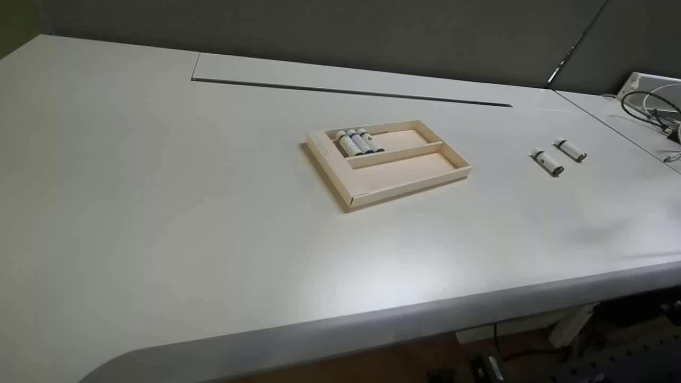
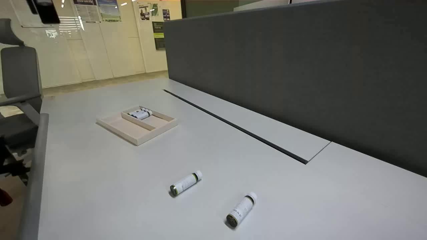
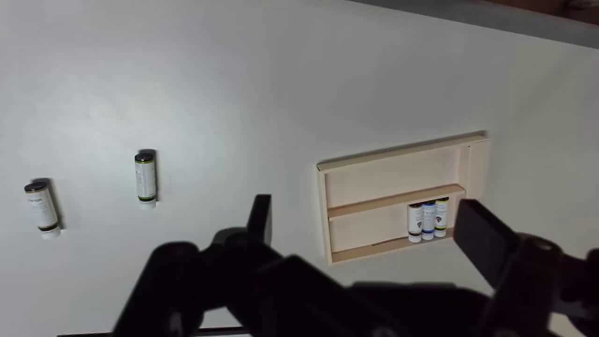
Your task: Take the right bottle from the box and put it on the table
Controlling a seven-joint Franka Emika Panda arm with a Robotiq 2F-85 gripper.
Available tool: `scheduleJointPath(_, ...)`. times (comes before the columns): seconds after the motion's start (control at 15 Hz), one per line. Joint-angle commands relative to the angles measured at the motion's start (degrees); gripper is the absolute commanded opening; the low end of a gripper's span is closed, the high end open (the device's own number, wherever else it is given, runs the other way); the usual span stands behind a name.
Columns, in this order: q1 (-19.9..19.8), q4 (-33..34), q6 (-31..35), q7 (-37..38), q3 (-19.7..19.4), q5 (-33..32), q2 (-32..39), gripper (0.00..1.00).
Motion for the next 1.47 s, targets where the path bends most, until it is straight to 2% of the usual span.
scheduleJointPath(0.0, -1.2, 0.1, -0.1, -0.4, 1.1, 0.6, 0.2, 1.00)
scheduleJointPath(0.53, -1.2, 0.1, -0.1, -0.5, 1.1, 0.6, 0.2, 1.00)
scheduleJointPath(0.73, 1.2, 3.9, 5.1, -0.6, 2.6, 2.4, 6.8, 1.00)
scheduleJointPath(1.0, 5.1, 7.6, 17.1, -0.9, 6.2, 7.5, 16.2, 1.00)
scheduleJointPath(1.4, 7.6, 13.3, 28.0, 1.4, 15.7, 8.9, 34.1, 1.00)
